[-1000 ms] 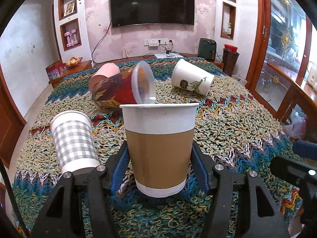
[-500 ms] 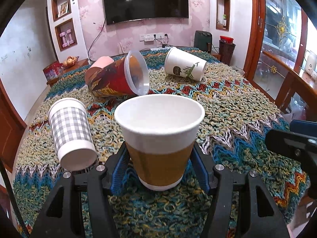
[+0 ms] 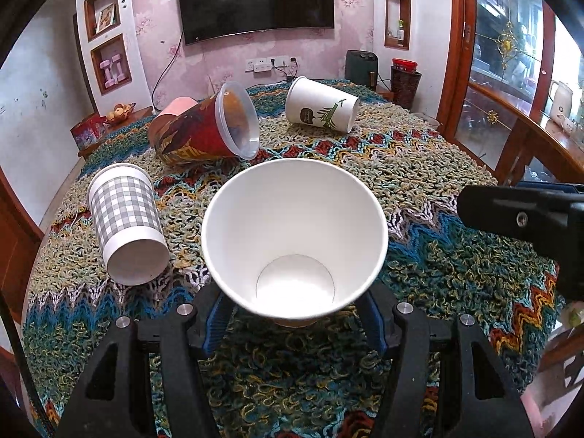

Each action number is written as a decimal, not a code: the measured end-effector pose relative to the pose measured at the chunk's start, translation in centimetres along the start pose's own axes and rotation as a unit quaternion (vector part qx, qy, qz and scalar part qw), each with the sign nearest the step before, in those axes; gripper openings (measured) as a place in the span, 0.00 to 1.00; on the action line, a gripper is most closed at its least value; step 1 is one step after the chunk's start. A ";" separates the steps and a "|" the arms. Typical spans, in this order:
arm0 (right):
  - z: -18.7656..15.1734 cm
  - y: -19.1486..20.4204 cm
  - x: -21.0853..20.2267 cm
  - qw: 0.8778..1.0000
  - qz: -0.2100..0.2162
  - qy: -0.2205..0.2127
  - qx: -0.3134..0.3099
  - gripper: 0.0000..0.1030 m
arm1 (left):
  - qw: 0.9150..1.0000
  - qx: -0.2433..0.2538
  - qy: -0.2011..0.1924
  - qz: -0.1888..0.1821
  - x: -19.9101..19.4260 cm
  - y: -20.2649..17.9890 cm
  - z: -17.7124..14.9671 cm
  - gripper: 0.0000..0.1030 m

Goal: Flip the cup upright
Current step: 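Rotate the held brown cup with the left gripper so its opening faces up, then lower the upright cup onto the blanket and open the left gripper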

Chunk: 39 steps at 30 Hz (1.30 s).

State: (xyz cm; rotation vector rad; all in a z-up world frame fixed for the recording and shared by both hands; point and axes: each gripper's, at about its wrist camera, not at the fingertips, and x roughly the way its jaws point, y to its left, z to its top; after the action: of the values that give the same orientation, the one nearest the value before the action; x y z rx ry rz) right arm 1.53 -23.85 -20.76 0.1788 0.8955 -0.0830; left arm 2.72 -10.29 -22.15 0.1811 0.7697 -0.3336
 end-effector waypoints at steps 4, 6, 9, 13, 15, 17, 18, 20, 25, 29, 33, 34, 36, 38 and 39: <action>0.0 0.1 -0.1 1.000 -0.001 -0.001 -0.001 0.70 | 1.000 -0.005 0.001 -0.003 -0.2 0.2 -0.1 0.63; 0.0 0.2 -0.3 1.000 -0.001 -0.003 -0.003 0.70 | 1.000 -0.006 0.001 -0.003 -0.2 0.2 -0.1 0.64; 0.0 0.3 -0.4 1.000 0.000 -0.004 -0.002 0.70 | 1.000 -0.011 0.006 -0.006 -0.2 0.3 -0.1 0.64; 0.0 0.3 -0.7 1.000 0.000 -0.007 -0.002 0.70 | 0.999 -0.020 0.027 -0.014 0.2 0.5 -0.3 0.79; 0.0 0.3 -0.8 1.000 -0.001 -0.008 -0.001 0.70 | 0.999 -0.019 0.025 -0.012 0.1 0.4 -0.4 0.86; 0.0 0.2 -0.8 1.000 -0.001 -0.009 0.001 0.70 | 1.000 -0.013 0.021 -0.007 -0.1 0.2 -0.4 0.86; 0.0 0.1 -0.9 1.000 -0.001 -0.010 0.001 0.70 | 1.000 -0.010 0.020 -0.005 -0.2 0.1 -0.4 0.87; -0.1 0.1 -0.9 1.000 -0.002 -0.010 0.002 0.70 | 1.000 -0.007 0.020 -0.004 -0.4 0.0 -0.4 0.89; -0.1 0.1 -1.1 1.000 0.000 -0.013 0.002 0.70 | 1.000 -0.009 0.018 -0.002 -0.8 0.1 -0.4 0.89; -0.2 0.3 -1.4 1.000 0.002 -0.015 0.000 0.70 | 1.000 -0.011 0.013 0.001 -1.6 0.3 -0.4 0.89; -0.3 0.5 -1.9 1.000 0.005 -0.019 -0.002 0.70 | 1.000 -0.010 0.010 0.007 -2.4 0.4 -0.3 0.89; -0.3 0.6 -2.0 1.000 0.006 -0.021 -0.003 0.70 | 1.000 -0.010 0.008 0.009 -2.7 0.5 -0.3 0.89; -0.4 0.8 -2.4 1.000 0.007 -0.024 -0.006 0.70 | 1.000 -0.010 0.005 0.012 -3.1 0.5 -0.2 0.89; -0.5 1.0 -2.9 1.000 0.008 -0.027 -0.008 0.70 | 1.000 -0.012 0.003 0.016 -3.8 0.7 -0.1 0.89; -0.6 1.1 -3.1 1.000 0.009 -0.029 -0.009 0.70 | 1.000 -0.013 0.003 0.018 -4.0 0.8 -0.1 0.89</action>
State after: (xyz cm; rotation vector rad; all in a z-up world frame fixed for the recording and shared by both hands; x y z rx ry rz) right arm -0.67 -22.69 -18.58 0.1670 0.8365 -0.0634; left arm 0.23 -8.61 -19.34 0.1720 0.7750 -0.2895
